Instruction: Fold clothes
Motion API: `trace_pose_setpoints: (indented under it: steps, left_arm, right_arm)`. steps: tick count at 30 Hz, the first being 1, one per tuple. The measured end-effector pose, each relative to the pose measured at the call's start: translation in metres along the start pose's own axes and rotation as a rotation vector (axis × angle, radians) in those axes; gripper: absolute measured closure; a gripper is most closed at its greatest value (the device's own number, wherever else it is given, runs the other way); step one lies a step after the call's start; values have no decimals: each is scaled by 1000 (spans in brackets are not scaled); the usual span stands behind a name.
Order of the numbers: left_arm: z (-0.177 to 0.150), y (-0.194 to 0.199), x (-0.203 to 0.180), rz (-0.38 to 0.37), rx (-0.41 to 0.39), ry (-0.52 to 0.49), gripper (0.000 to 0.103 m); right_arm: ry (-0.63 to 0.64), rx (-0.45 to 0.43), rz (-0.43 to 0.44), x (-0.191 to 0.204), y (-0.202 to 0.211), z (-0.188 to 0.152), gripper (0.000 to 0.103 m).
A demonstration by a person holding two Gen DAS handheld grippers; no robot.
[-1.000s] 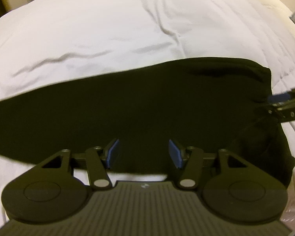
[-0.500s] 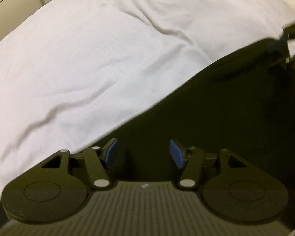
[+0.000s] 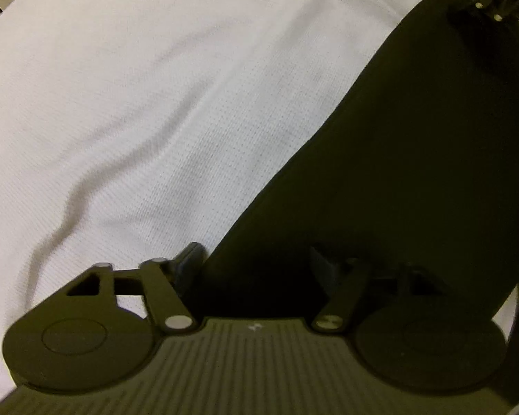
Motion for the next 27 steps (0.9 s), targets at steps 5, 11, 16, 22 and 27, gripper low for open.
trace_pose_setpoints:
  steps: [5,11,16,22,27]
  left_arm:
    - [-10,15,-12,64,-36,-30,100]
    - [-58,103,-46,165,-188,117,101]
    - [-127,183,-110,134,-213,255,101]
    - [-204,202,-204,-7,-82,383,99]
    - [-239,179,-250,-61,16,433,90]
  right_arm:
    - [22,2,5,-2,11,-4,98]
    - [46,-91,-101,39,65,-42,101]
    - [19,-166,-200,99,122,-105,101]
    - [-57,-81,-207,181,147,-203,101]
    - [-156,151,-155,222,97,-274,86]
Point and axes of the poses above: each gripper's, at about its wrist camera, not at the fingertips, and y roughly against the way its jaws point, x to its left, z to its top, the point moved 1 cm from there along -y, roughly the way its jaws point, and after that the axes turned 8 degrees about z, right-handed, at the moved point
